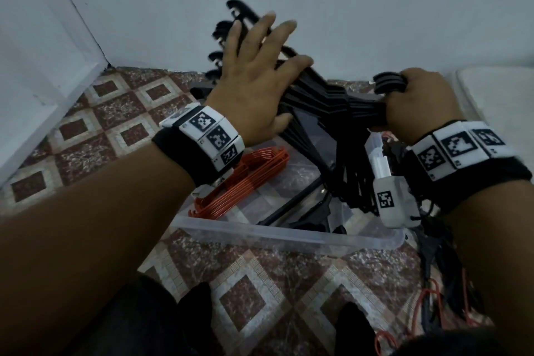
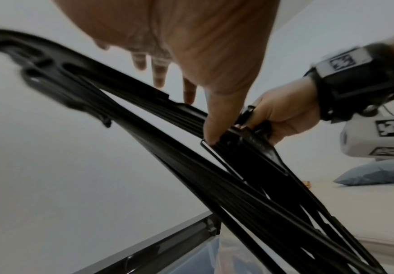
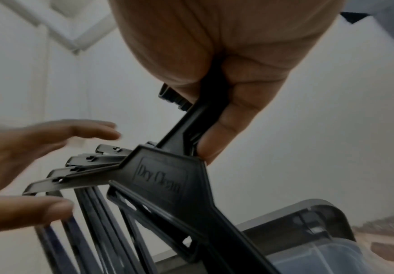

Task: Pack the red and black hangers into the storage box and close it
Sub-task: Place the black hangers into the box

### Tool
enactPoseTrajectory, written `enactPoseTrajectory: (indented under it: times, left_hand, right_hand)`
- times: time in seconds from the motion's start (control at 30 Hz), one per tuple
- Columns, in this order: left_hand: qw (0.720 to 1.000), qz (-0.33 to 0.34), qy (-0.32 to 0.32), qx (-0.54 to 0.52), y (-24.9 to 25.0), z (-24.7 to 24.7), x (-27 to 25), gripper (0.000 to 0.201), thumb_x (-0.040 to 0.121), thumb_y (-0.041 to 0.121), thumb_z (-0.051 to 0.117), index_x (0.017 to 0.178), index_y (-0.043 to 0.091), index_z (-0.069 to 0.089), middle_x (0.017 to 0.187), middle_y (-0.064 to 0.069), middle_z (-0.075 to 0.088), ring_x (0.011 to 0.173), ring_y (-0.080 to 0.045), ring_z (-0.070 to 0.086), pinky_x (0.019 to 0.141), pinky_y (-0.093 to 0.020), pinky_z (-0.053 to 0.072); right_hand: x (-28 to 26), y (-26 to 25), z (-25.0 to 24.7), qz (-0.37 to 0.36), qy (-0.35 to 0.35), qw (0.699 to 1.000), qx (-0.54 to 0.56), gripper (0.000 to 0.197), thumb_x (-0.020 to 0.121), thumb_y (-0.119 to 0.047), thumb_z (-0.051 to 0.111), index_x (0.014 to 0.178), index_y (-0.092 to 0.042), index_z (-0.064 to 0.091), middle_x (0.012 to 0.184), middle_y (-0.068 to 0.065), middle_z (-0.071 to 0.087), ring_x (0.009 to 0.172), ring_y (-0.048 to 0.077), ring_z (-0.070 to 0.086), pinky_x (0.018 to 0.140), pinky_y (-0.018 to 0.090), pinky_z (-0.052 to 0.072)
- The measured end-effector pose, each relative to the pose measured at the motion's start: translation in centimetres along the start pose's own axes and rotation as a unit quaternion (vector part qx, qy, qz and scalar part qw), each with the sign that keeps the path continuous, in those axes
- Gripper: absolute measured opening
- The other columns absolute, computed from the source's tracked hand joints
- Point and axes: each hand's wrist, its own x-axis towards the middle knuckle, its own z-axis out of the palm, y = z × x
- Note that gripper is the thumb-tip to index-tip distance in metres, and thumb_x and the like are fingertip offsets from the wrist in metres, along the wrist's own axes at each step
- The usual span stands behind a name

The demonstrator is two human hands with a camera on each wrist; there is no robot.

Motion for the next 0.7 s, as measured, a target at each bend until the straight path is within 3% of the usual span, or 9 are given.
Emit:
enactPoseTrajectory:
  times: [0.1,0.17,0.27,0.37,0.43,0.5,0.57,0.63,0.7]
  left_hand:
    - [0.977,0.012,0.179,-0.117,1.2,0.4,-0.7,0.035,0.079,0.043,0.065,0.100,0.014,0.065,0.119,-0.009,0.057,0.117,-0.032,0.049,0.100,-0.048,0.036]
    - [0.962,-0.045,0.181,-0.198,2.9,0.9,-1.5,0.026,0.085,0.038,0.063,0.078,0.014,0.055,0.090,-0.004,0.052,0.088,-0.023,0.047,0.081,-0.040,0.040]
    - [0.939,-0.190,0.067,-0.279,4.8,3.1,-2.3,0.033,0.089,0.045,0.060,0.095,0.014,0.051,0.097,-0.003,0.049,0.089,-0.022,0.047,0.082,-0.041,0.044]
    - [0.872,-0.299,-0.070,-0.382,5.4,4.7,-2.5,0.078,0.088,0.060,0.055,0.146,0.019,0.025,0.148,-0.008,0.035,0.133,-0.026,0.040,0.110,-0.037,0.037]
    - [0.848,-0.313,-0.111,-0.413,5.3,5.3,-2.2,0.089,0.089,0.062,0.053,0.154,0.022,0.008,0.158,-0.006,0.026,0.141,-0.025,0.034,0.108,-0.032,0.034]
    - [0.859,-0.325,-0.094,-0.386,4.5,5.7,-1.8,0.079,0.092,0.054,0.054,0.150,0.015,0.018,0.138,-0.010,0.052,0.121,-0.026,0.054,0.087,-0.023,0.044]
    - [0.863,-0.344,-0.064,-0.365,3.6,5.9,-1.4,0.055,0.095,0.044,0.053,0.138,0.013,0.037,0.099,-0.003,0.066,0.089,-0.022,0.067,0.059,-0.019,0.046]
    - [0.836,-0.370,-0.049,-0.402,3.0,6.3,-1.4,0.032,0.097,0.037,0.051,0.122,0.018,0.049,0.086,0.004,0.070,0.076,-0.016,0.070,0.063,-0.027,0.054]
    - [0.798,-0.400,-0.030,-0.450,2.6,6.6,-1.5,0.019,0.098,0.032,0.049,0.110,0.019,0.053,0.078,0.003,0.073,0.067,-0.012,0.071,0.071,-0.036,0.059]
  right_hand:
    - [0.4,1.4,-0.5,0.053,0.027,0.998,0.025,0.016,0.089,-0.008,0.052,0.095,0.001,0.064,0.095,0.028,0.065,0.074,0.030,0.050,0.065,0.031,0.034]
    - [0.5,2.1,-0.5,0.095,0.050,0.993,0.047,0.022,0.089,-0.013,0.056,0.102,-0.001,0.068,0.089,0.020,0.068,0.072,0.033,0.058,0.061,0.027,0.038]
    - [0.4,2.5,-0.5,0.135,0.032,0.980,0.144,0.032,0.089,-0.023,0.063,0.115,-0.004,0.067,0.106,0.017,0.070,0.095,0.033,0.068,0.068,0.024,0.053]
    - [-0.4,1.6,-0.2,0.143,-0.008,0.952,0.269,0.047,0.086,-0.034,0.073,0.120,-0.002,0.065,0.116,0.020,0.066,0.108,0.040,0.063,0.091,0.040,0.054]
    - [-0.6,0.7,0.3,0.176,-0.041,0.903,0.390,0.030,0.093,-0.020,0.063,0.117,-0.003,0.064,0.102,0.013,0.067,0.094,0.033,0.070,0.074,0.038,0.059]
    - [-0.9,-0.1,0.9,0.196,-0.051,0.874,0.442,0.013,0.095,-0.007,0.054,0.101,-0.008,0.064,0.086,0.008,0.065,0.067,0.020,0.073,0.060,0.032,0.059]
    - [-1.3,-0.9,1.3,0.193,-0.081,0.868,0.451,0.015,0.095,-0.002,0.051,0.088,-0.008,0.064,0.075,0.011,0.070,0.061,0.023,0.073,0.058,0.034,0.059]
    - [-1.5,-1.3,1.5,0.168,-0.095,0.872,0.450,0.018,0.097,-0.002,0.048,0.086,-0.004,0.063,0.068,0.013,0.072,0.063,0.035,0.073,0.057,0.038,0.060]
    - [-1.7,-1.7,1.6,0.154,-0.106,0.881,0.434,0.020,0.099,-0.003,0.046,0.087,-0.004,0.062,0.078,0.018,0.072,0.063,0.039,0.072,0.056,0.038,0.060]
